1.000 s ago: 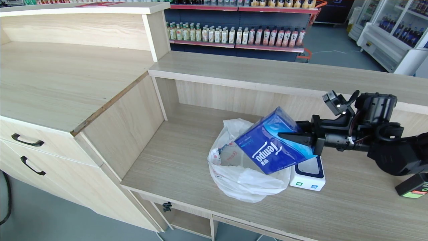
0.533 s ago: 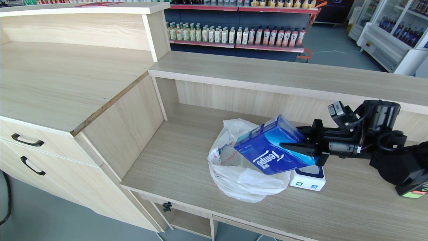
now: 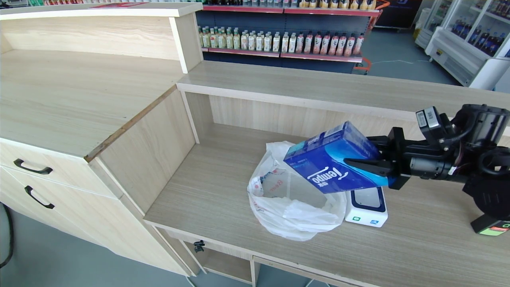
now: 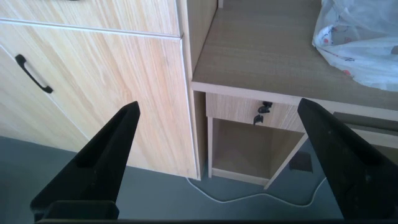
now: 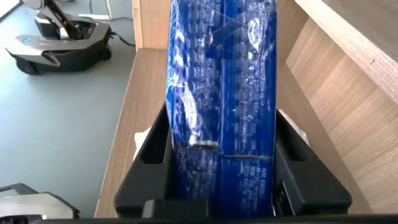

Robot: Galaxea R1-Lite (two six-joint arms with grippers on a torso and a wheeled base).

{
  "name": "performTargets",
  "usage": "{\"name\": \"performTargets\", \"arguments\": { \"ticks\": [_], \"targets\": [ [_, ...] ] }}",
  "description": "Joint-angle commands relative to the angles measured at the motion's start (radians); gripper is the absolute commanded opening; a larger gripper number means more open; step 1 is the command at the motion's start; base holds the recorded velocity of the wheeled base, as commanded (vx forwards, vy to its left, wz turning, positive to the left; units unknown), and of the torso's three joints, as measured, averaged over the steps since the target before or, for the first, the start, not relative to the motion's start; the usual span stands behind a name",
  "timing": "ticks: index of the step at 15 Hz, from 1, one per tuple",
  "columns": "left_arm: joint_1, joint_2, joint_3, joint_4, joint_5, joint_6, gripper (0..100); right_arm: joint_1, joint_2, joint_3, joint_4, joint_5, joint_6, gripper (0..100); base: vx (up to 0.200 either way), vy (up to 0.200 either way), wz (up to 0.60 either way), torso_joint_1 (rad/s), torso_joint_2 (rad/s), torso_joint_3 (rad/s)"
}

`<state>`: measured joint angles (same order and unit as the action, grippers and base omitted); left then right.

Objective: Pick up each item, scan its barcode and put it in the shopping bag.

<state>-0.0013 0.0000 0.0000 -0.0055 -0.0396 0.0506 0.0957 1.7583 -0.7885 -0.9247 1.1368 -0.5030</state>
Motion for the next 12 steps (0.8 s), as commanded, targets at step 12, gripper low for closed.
{"name": "performTargets", "arguments": {
  "ticks": [12],
  "targets": [
    [0.0,0.0,0.0,-0.001,0.0,0.0,100,-0.027,-0.049,0.006,0.06,-0.063,-0.072,0,0.0,0.0,0.0,0.0,0.0,0.0]
  ]
}}
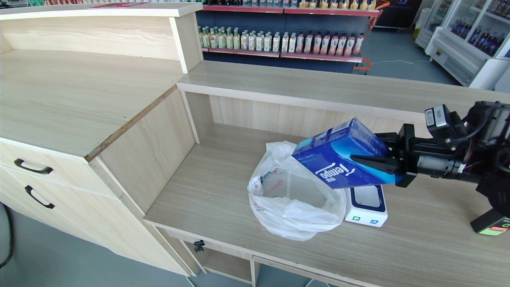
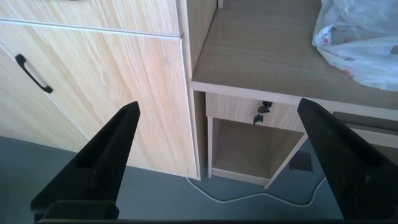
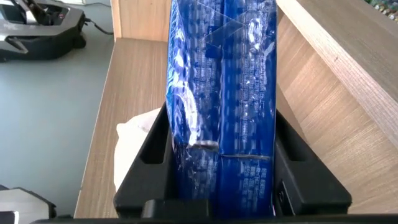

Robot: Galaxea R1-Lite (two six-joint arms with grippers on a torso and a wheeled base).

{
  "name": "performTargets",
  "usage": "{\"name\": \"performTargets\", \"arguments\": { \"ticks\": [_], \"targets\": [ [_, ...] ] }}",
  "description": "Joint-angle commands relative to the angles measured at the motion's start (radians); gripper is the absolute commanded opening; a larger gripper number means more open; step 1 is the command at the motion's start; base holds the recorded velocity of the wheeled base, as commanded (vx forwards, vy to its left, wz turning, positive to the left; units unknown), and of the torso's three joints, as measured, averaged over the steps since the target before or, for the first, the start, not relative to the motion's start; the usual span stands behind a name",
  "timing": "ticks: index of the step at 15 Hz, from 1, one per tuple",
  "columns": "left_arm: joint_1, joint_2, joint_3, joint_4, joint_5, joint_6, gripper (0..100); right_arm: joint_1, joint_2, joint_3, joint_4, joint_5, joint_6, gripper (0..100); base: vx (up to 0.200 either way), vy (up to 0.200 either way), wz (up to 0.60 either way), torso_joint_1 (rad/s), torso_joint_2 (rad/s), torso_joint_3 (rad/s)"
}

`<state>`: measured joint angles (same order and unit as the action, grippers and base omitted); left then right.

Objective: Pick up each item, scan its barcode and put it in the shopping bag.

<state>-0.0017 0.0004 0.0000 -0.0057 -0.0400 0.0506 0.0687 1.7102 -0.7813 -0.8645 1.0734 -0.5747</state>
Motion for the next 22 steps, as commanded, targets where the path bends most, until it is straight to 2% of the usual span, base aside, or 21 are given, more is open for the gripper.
{"name": "performTargets", "arguments": {
  "ticks": [1,4,9,15,22],
  "targets": [
    [0.0,0.0,0.0,0.0,0.0,0.0,100,0.0,-0.001,-0.001,-0.001,0.0,-0.001,0,0.0,0.0,0.6,0.002,0.0,0.002],
    [0.0,0.0,0.0,0.0,0.0,0.0,100,0.0,0.0,-0.003,0.001,0.0,-0.001,0,0.0,0.0,0.6,0.001,0.0,-0.001],
    [0.002,0.0,0.0,0.0,0.0,0.0,100,0.0,0.04,-0.024,0.015,-0.001,0.019,0,0.0,0.0,0.0,0.0,0.0,0.0],
    [0.002,0.0,0.0,0.0,0.0,0.0,100,-0.073,0.189,-0.062,0.013,0.002,0.045,0,0.0,0.0,0.0,0.0,0.0,0.0],
    [0.002,0.0,0.0,0.0,0.0,0.0,100,-0.064,0.281,-0.055,-0.001,0.01,0.067,0,0.0,0.0,0.0,0.0,0.0,0.0]
  ]
}}
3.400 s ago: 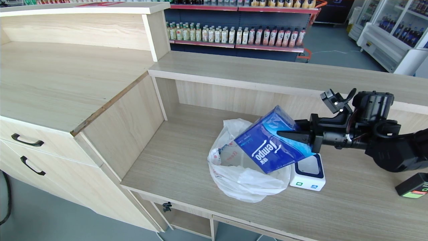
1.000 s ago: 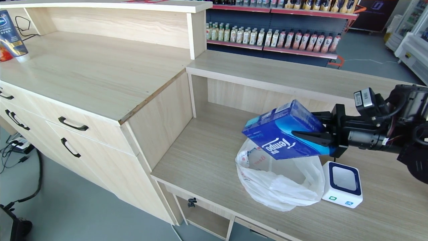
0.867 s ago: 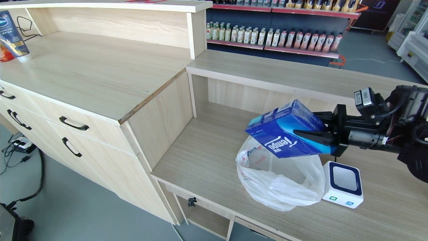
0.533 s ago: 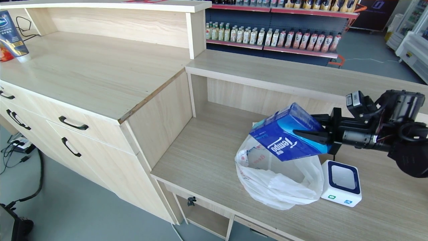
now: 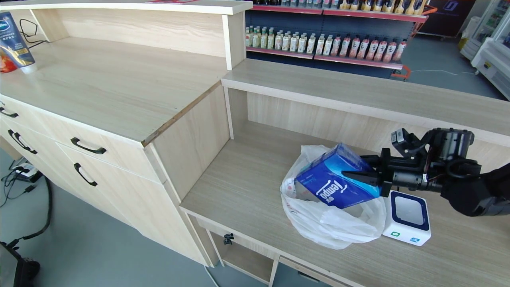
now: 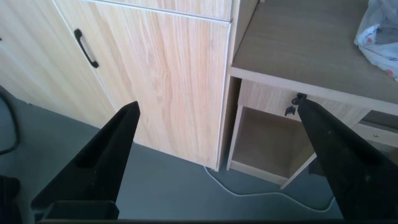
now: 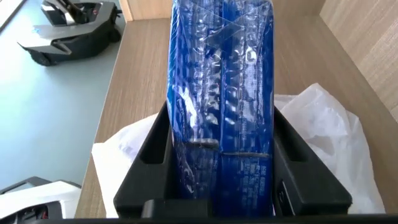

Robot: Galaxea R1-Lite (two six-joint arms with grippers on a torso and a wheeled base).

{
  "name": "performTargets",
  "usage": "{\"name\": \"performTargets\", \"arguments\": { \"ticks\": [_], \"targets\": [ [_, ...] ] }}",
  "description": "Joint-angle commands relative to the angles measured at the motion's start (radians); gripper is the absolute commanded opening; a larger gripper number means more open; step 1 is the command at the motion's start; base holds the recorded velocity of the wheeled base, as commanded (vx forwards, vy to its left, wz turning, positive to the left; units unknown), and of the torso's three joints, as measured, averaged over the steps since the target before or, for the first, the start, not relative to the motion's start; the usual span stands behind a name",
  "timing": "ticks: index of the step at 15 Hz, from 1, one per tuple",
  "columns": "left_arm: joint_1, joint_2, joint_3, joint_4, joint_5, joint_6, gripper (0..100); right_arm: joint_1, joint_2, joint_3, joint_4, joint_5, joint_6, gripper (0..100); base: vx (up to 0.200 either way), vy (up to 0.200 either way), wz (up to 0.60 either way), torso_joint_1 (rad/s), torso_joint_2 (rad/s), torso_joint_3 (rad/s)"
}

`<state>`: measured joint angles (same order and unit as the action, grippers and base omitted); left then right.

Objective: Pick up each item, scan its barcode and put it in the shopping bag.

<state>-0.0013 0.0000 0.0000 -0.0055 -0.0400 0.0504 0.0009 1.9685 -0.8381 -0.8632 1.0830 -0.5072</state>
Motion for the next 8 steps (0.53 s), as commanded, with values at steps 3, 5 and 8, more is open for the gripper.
{"name": "performTargets", "arguments": {
  "ticks": [3,5,8],
  "targets": [
    [0.0,0.0,0.0,-0.001,0.0,0.0,100,0.011,0.038,0.011,0.003,0.0,-0.004,0,0.0,0.0,0.0,0.0,0.0,0.0],
    [0.0,0.0,0.0,-0.001,0.0,0.0,100,0.016,0.047,0.011,0.006,0.002,-0.004,0,0.0,0.0,0.0,0.0,0.0,0.0],
    [0.0,0.0,0.0,-0.001,0.0,0.0,100,0.016,0.064,0.011,0.006,0.002,-0.007,0,0.0,0.0,0.0,0.0,0.0,0.0]
  ]
}}
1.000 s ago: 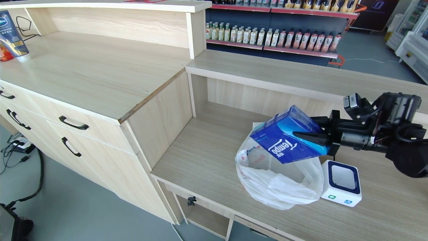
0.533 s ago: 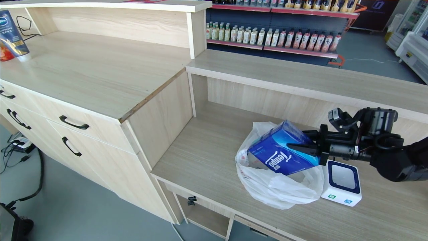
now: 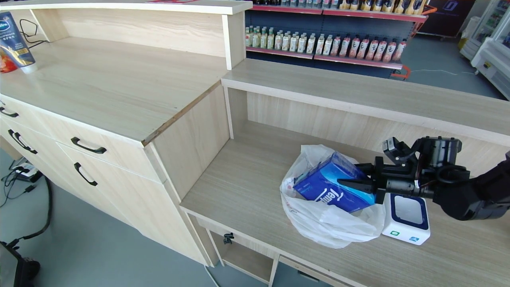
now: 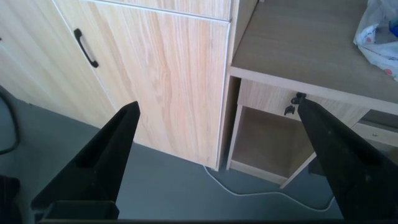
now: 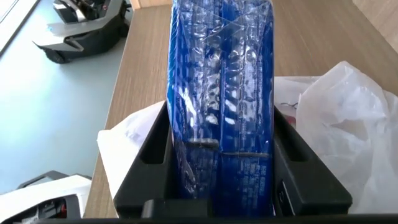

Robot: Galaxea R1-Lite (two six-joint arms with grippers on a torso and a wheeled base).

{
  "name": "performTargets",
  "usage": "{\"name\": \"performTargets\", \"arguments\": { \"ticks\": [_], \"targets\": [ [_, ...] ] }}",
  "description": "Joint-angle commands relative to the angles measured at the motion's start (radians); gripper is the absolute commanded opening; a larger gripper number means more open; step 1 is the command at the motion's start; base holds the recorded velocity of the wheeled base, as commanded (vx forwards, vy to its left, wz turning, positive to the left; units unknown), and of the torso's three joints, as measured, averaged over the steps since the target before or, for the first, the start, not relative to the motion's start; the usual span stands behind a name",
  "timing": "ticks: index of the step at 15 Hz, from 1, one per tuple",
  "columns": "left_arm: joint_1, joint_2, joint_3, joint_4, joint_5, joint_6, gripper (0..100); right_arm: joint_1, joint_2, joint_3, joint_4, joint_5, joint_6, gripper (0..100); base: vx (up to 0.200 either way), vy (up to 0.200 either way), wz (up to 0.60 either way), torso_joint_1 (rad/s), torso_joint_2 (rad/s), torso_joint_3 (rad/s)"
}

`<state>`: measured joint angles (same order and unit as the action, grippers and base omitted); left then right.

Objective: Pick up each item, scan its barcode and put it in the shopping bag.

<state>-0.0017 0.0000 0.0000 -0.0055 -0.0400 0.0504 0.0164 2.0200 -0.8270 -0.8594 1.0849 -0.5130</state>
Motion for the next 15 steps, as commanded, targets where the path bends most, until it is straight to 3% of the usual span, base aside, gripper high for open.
{"name": "performTargets", "arguments": {
  "ticks": [1,4,5,15],
  "targets": [
    [0.0,0.0,0.0,-0.001,0.0,0.0,100,0.0,0.017,0.0,0.002,0.0,-0.002,0,0.0,0.0,0.0,0.0,0.0,0.0],
    [0.0,0.0,0.0,-0.001,0.0,0.0,100,0.0,0.029,-0.001,-0.001,0.0,-0.004,0,0.0,0.0,0.0,0.0,0.0,0.0],
    [0.0,0.0,0.0,-0.001,0.0,0.0,100,0.0,0.029,-0.001,-0.003,0.0,-0.004,100,0.0,0.0,0.0,0.0,0.0,0.0],
    [0.0,0.0,0.0,-0.001,0.0,0.0,100,0.011,-0.007,-0.069,-0.02,0.024,-0.004,100,0.0,0.0,0.0,0.0,0.0,0.0]
  ]
}}
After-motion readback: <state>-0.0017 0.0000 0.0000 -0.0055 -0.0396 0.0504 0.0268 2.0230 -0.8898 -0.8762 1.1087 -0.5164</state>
